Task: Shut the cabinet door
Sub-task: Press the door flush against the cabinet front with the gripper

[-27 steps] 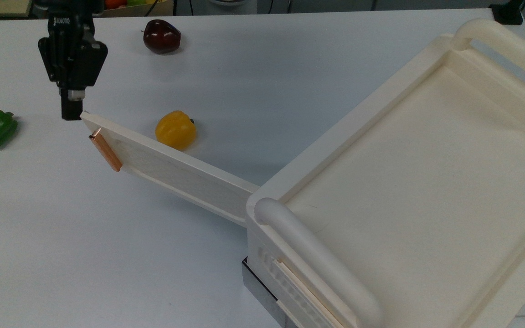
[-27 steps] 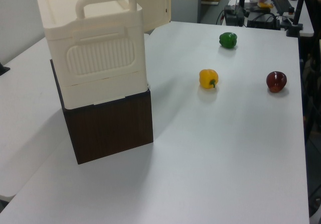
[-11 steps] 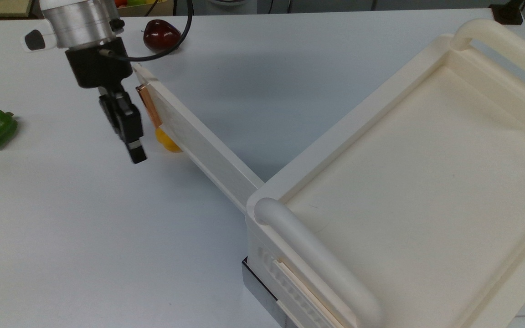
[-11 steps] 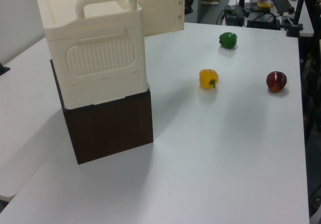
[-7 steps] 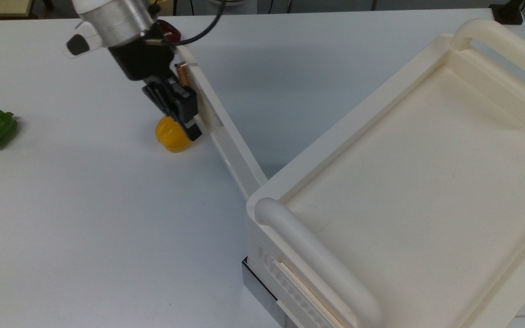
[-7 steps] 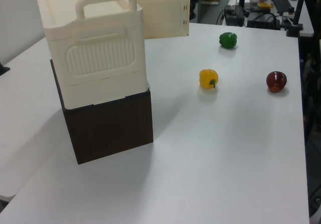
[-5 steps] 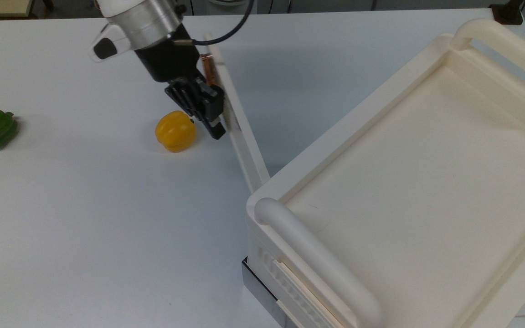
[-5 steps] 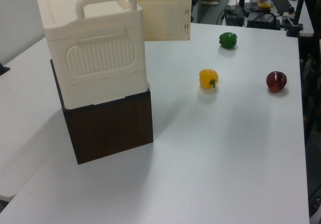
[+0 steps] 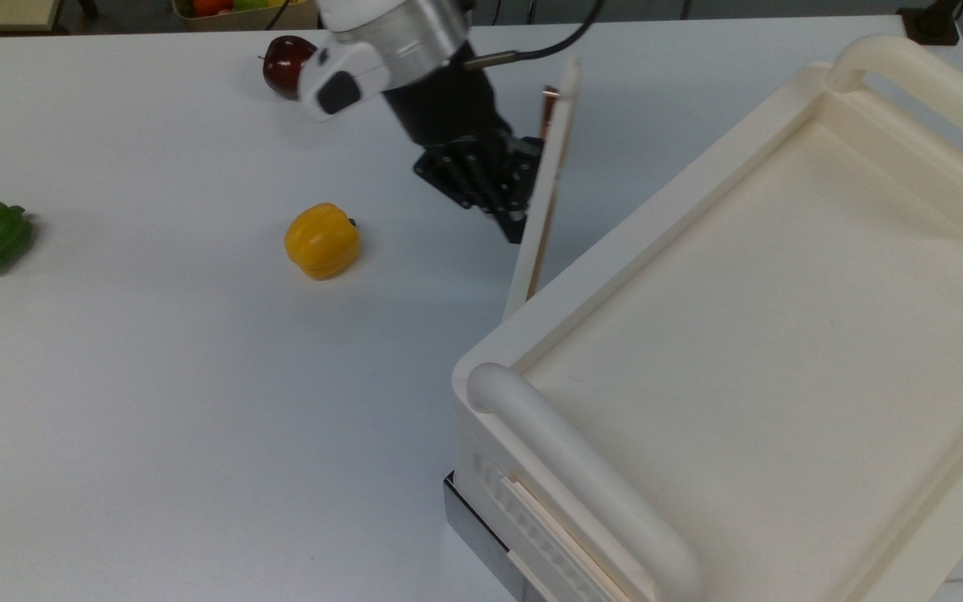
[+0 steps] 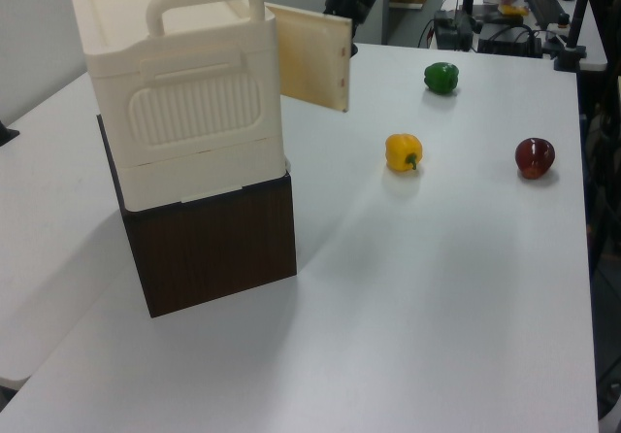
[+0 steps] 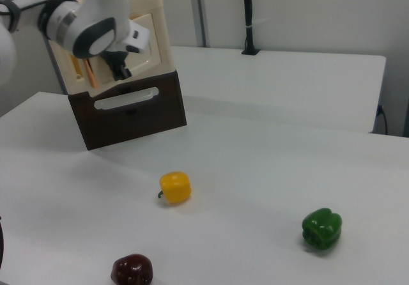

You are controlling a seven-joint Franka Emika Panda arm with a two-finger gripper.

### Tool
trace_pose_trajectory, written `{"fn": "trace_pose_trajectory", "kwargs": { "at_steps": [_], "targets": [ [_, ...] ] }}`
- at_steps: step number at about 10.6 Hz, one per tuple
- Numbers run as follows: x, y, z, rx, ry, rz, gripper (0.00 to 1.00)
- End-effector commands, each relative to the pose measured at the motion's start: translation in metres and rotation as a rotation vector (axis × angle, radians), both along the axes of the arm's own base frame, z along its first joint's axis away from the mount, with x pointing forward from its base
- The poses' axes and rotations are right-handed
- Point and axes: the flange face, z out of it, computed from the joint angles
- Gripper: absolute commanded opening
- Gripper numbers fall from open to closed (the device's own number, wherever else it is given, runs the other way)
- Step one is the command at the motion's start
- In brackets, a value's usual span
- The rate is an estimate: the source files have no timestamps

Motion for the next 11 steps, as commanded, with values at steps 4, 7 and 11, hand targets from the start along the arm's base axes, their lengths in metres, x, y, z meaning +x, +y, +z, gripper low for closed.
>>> {"fn": "trace_pose_trajectory", "kwargs": {
  "at_steps": [4,7,11],
  "targets": [
    [-0.004,0.075,0.005,-0.134,-0.105,0.129,0.06],
    [-0.003,0.098,0.002,-0.171,-0.174,0.132,0.06],
    [-0.004,0.117,0.003,-0.175,-0.220,0.133,0.06]
  ]
}}
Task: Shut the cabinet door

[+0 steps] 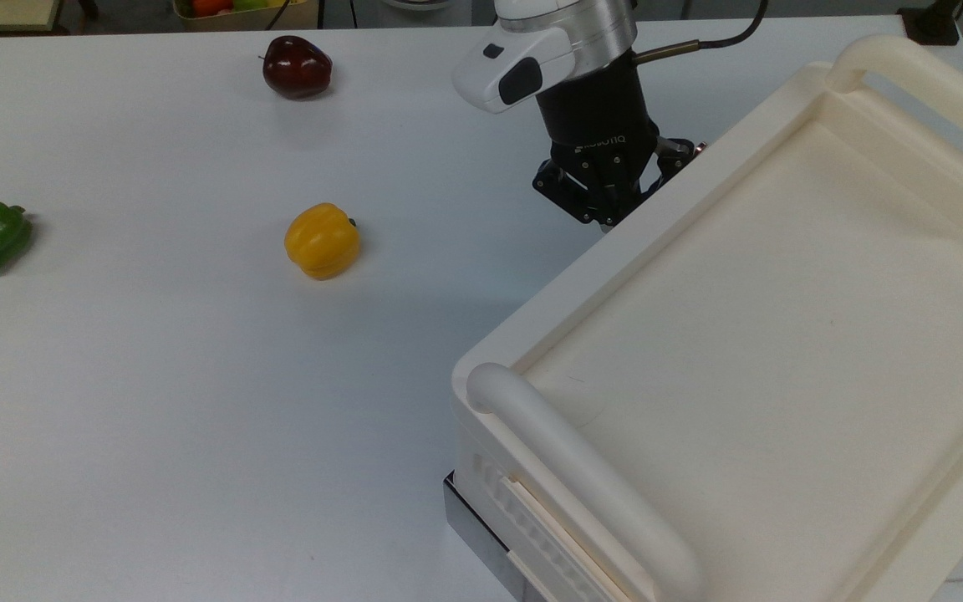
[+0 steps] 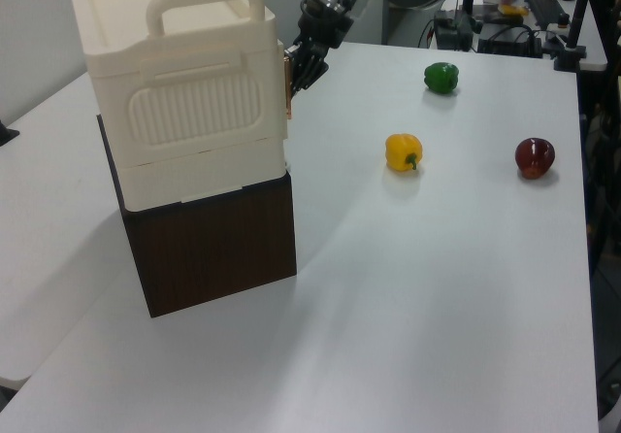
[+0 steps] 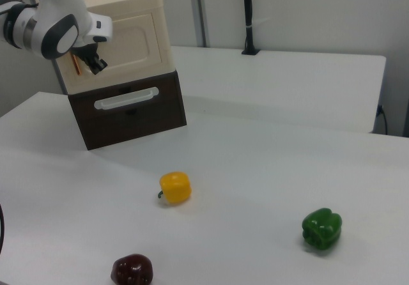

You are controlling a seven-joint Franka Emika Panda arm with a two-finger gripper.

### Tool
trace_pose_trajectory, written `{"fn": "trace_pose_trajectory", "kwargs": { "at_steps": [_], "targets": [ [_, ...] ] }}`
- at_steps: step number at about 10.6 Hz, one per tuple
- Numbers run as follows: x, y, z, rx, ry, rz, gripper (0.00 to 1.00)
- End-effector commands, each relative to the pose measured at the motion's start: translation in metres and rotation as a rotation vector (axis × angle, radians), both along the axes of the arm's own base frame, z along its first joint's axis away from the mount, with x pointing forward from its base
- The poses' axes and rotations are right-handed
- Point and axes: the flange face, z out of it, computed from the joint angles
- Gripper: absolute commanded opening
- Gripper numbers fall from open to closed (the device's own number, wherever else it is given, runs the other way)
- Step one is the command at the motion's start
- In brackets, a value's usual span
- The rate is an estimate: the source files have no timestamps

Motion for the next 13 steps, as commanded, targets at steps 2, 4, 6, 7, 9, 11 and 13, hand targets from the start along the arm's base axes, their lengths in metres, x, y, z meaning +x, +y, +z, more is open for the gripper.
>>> {"fn": "trace_pose_trajectory", "kwargs": {
  "at_steps": [2,4,6,7,9,11,13],
  "targets": [
    [0.004,0.017,0.003,-0.010,-0.088,-0.006,0.06],
    [0.006,0.023,0.005,0.003,-0.123,-0.025,0.06],
    [0.007,0.023,0.005,0.004,-0.143,-0.029,0.06],
    [0.008,0.018,0.002,-0.004,-0.134,-0.030,0.06],
    [0.009,-0.003,-0.012,-0.053,-0.057,-0.022,0.06],
    [0.003,-0.049,-0.014,-0.099,0.087,0.012,0.05],
    [-0.019,-0.098,0.004,-0.153,0.233,0.077,0.05]
  ]
}}
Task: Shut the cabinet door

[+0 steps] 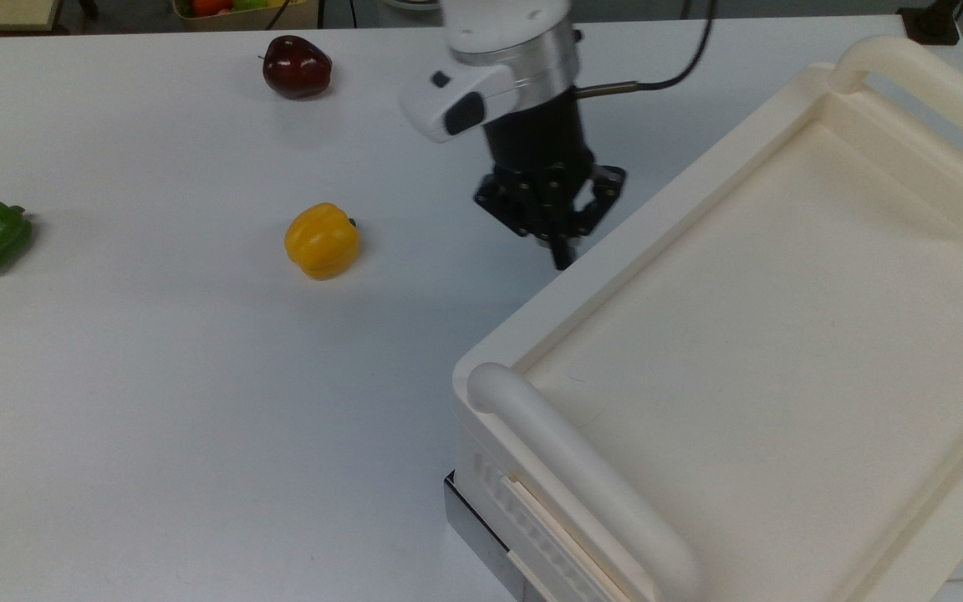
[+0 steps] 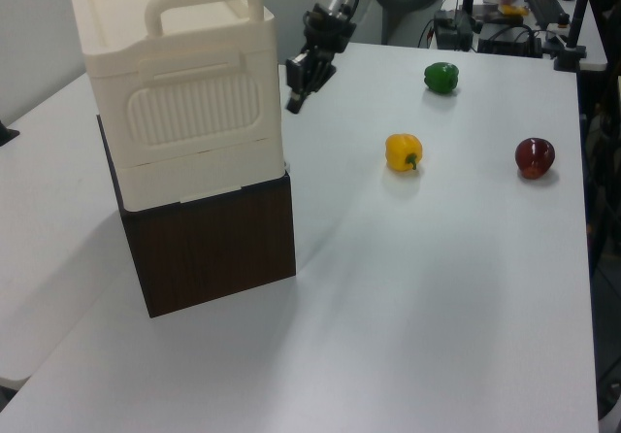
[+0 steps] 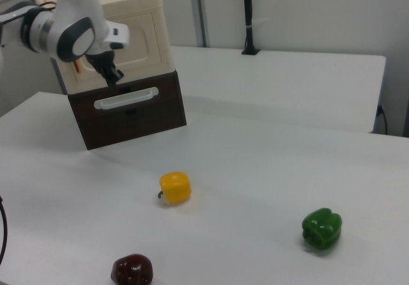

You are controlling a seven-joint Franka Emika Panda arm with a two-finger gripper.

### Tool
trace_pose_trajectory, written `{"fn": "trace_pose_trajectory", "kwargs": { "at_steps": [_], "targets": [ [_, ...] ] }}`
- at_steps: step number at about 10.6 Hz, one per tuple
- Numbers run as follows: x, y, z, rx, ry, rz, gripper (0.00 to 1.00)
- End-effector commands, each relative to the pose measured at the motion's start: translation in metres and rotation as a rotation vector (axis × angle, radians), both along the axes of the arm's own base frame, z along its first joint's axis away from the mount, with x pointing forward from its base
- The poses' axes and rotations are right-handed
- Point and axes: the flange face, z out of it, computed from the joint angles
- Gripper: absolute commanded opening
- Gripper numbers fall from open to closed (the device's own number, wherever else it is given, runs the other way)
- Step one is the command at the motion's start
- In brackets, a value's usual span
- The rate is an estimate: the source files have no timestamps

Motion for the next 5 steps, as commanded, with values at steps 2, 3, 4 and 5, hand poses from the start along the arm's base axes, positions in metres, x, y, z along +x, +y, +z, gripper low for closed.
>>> {"fn": "trace_pose_trajectory", "kwargs": {
  "at_steps": [2,3,4,5],
  "targets": [
    [-0.056,-0.079,0.022,-0.140,0.284,0.102,0.05],
    [-0.070,-0.091,0.016,-0.164,0.318,0.092,0.05],
    [-0.078,-0.107,0.021,-0.165,0.324,0.069,0.06],
    [-0.087,-0.126,0.026,-0.155,0.352,0.050,0.12]
  ]
}}
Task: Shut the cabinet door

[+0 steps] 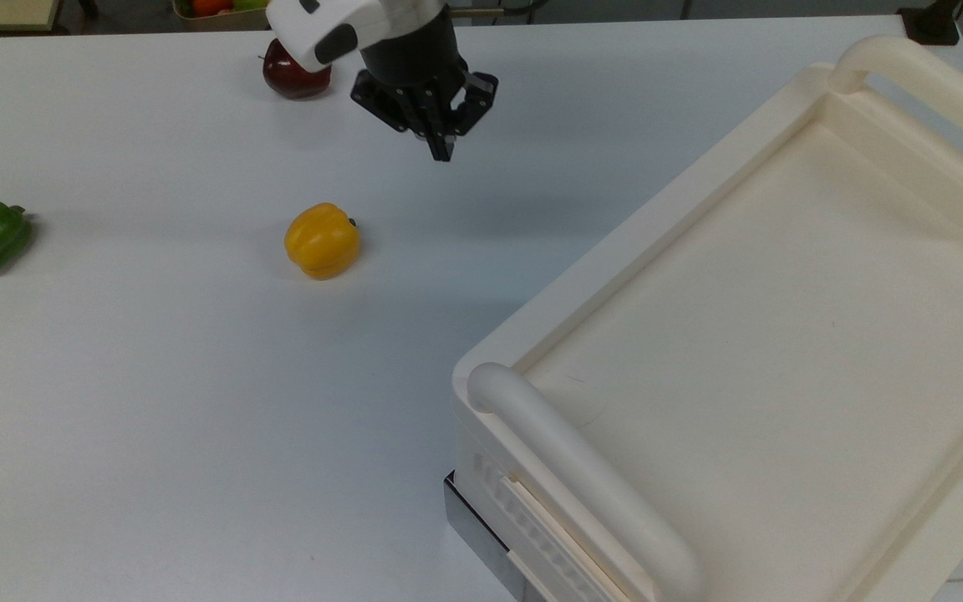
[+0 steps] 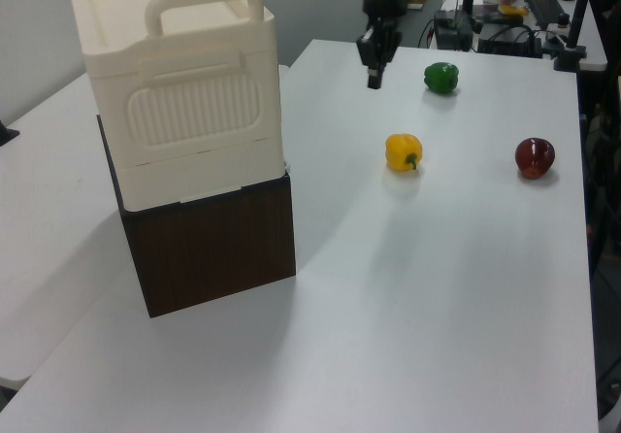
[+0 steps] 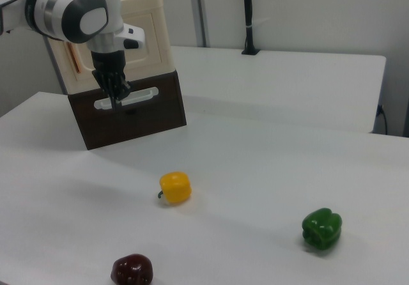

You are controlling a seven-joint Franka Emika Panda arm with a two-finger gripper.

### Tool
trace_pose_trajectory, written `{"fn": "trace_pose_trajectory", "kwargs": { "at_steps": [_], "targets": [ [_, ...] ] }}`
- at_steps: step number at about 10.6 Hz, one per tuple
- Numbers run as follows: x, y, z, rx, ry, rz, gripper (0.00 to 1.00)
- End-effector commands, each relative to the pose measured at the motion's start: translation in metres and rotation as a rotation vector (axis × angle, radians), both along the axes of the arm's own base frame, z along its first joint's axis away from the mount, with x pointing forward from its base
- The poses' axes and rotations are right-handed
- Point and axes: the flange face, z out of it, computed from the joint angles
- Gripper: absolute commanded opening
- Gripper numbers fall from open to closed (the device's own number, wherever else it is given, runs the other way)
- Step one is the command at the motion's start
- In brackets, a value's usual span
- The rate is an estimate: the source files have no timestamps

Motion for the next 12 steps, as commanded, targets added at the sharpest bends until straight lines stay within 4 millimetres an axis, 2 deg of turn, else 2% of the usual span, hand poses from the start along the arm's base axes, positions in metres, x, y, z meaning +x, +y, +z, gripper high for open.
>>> {"fn": "trace_pose_trajectory", "kwargs": {
  "at_steps": [1,2,3,4,7,12],
  "targets": [
    [-0.040,-0.037,0.010,-0.002,0.064,-0.019,0.15],
    [-0.053,-0.048,0.020,-0.012,0.070,-0.024,0.21],
    [-0.071,-0.057,0.023,-0.037,0.085,-0.026,0.57],
    [-0.077,-0.056,0.017,-0.052,0.112,-0.026,1.00],
    [-0.083,-0.062,0.016,-0.087,0.153,-0.015,1.00],
    [-0.086,-0.082,0.033,-0.079,0.110,0.059,1.00]
  ]
}}
